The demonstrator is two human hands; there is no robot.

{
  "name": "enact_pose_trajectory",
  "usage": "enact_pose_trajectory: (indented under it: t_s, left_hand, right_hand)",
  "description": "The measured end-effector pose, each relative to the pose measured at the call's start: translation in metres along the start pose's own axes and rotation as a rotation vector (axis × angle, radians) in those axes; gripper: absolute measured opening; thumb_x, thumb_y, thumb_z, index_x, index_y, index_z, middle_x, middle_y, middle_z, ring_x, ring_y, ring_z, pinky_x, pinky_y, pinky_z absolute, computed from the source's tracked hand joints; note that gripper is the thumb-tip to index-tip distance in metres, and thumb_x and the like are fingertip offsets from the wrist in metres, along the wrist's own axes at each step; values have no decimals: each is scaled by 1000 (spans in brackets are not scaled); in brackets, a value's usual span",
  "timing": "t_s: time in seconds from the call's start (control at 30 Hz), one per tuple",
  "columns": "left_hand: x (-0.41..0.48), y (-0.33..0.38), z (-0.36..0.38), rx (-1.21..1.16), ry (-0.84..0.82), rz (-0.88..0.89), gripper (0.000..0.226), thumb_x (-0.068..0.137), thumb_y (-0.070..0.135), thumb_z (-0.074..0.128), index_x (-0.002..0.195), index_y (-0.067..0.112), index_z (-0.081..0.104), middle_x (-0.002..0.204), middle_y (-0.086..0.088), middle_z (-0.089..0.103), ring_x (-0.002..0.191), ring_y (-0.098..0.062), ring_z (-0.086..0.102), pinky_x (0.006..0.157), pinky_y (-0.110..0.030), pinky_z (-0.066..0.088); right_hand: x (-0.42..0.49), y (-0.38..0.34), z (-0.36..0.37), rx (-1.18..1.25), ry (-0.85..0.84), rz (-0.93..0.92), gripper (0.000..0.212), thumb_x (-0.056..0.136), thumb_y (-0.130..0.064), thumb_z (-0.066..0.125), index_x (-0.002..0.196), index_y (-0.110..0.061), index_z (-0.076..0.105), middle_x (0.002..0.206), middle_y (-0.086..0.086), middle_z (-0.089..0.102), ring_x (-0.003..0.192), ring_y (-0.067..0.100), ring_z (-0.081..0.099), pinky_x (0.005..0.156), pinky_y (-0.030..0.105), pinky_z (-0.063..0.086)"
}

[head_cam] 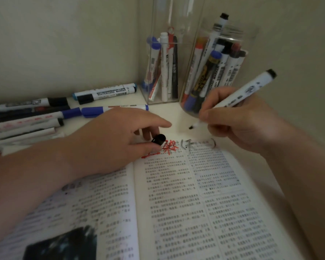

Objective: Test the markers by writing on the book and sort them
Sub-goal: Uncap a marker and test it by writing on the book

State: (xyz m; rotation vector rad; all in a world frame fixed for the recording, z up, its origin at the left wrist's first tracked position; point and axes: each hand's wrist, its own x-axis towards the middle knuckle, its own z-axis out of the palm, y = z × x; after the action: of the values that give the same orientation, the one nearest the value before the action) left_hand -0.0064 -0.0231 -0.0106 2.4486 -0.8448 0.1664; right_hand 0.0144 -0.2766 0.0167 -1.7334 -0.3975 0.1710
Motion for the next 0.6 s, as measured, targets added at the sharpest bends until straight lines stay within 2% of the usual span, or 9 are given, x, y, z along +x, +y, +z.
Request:
enact_pose_trajectory:
  t_s: [0.03,0.1,0.2,0.3,0.37,0.43,0.5,0.6]
  left_hand:
    - [0,3,-1,-56,-9,-36,43,81,44,75,116,58,53,100,35,62,101,12,55,84,-1,36]
    - [1,6,-1,-142,-20,-61,51,78,43,77,116,60,47,103,38,61,99,11,56,82,-3,38]
    - [1,9,-2,-200,-49,-87,57,77,44,79,120,59,44,98,36,65,99,7,59,81,-9,42]
    - [1,8,-4,-199,-88,-90,62,77,48,78,127,58,42,99,35,66,99,8,59,81,-8,40]
    - [1,9,-5,-198,-91,-95,59,76,50,77,123,62,41,100,36,66,100,10,58,81,-6,39]
    - [1,11,-5,-189,-87,-103,57,75,52,77,118,65,41,101,36,65,101,11,57,80,-3,38]
    - [2,13,-6,-177,-82,-113,56,75,51,78,116,63,43,102,36,65,102,12,57,80,-2,38]
    - [0,14,-6,-220,-55,-140,58,74,48,81,113,60,41,100,33,67,100,11,57,80,-2,38]
  right_hand:
    - [0,0,5,112,-19,-36,11,73,6,69,68,-2,63,56,5,55,43,14,42,42,23,32]
    - [-1,1,16,188,-95,-75,13,73,7,72,72,-6,69,55,8,49,43,14,38,43,22,29]
    - [-2,1,30,142,-170,-91,11,70,-10,79,77,-6,72,54,16,42,45,18,36,45,24,30]
    - [0,-1,34,80,-114,-97,18,71,-19,79,76,-4,70,57,25,37,48,21,33,46,27,29]
    - [-1,-2,35,40,-106,-90,13,75,-13,78,75,-4,69,52,10,44,45,16,37,45,24,31]
    - [-2,-3,36,-28,-130,-83,8,81,-10,74,75,-6,69,52,-4,53,45,6,45,47,16,36]
    - [-4,-4,38,-132,-160,-73,11,87,-5,75,78,-10,72,57,-7,63,50,4,56,51,13,43]
    - [-5,-9,46,-349,-172,-63,9,90,-13,74,83,-19,75,75,0,75,70,17,70,69,34,59]
